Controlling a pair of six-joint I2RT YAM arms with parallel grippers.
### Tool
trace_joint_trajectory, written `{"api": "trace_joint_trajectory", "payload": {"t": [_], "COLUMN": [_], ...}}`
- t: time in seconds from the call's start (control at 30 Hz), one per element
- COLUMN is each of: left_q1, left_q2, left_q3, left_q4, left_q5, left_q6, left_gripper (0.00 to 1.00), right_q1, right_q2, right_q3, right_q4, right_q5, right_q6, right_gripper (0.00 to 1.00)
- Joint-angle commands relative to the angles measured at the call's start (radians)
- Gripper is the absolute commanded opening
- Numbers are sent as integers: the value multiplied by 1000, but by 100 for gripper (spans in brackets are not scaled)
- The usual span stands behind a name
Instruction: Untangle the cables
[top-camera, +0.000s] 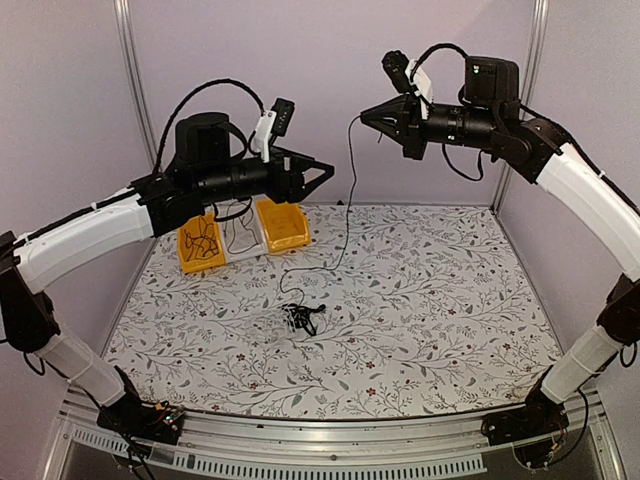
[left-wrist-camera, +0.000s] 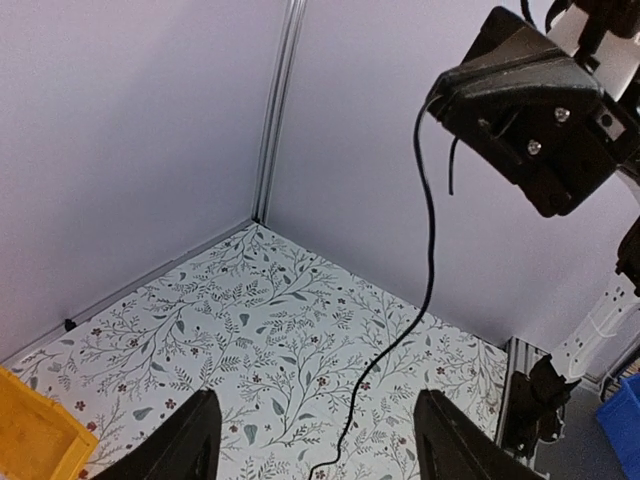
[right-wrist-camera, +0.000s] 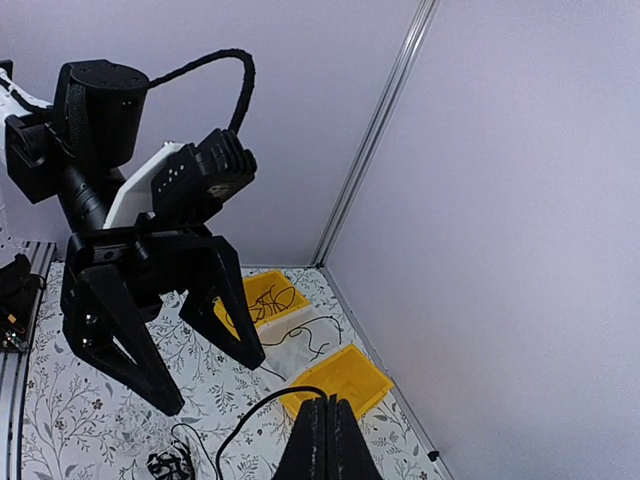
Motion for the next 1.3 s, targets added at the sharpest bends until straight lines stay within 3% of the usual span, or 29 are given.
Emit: {"api": "trace_joint_trajectory", "payload": {"t": [0.0,0.17,0.33,0.5,0.57,0.73,0.83,0.87,0.93,1.0,1.07,1.27], "left_q1": [-17,-22,-23,-17,-13,4,27,38,73,108,142,237], "left_q2": [84,156,233,252,252,255,247,247,248,249,252,259], "left_q3": [73,128,182,193,192,190,194,201,228,268,301,369], "left_q4": [37,36,56,75,81,90,92,88,75,59,40,-20], "left_q5": [108,119,185,217,229,245,205,192,159,129,108,83], "left_q6": [29,62,65,66,70,71,68,68,73,85,101,131], "left_gripper": [70,69,60,36,34,6,0,0,0,0,0,0], "right_q1": [0,2,5,5,5,5,4,3,-1,-12,-27,-43], "right_q2": [11,15,16,21,18,19,21,18,7,-19,-51,-159], "right_q3": [24,33,35,31,30,26,23,16,-16,-72,-151,-390], "right_q4": [-20,-18,-19,-19,-18,-13,-11,-12,-16,-16,-19,-19], "right_q5": [-20,-29,-30,-21,-18,-7,24,44,83,120,116,116], "right_q6": [19,27,29,23,22,17,16,13,9,18,38,37], "right_gripper": [0,0,0,0,0,0,0,9,38,59,68,76]}}
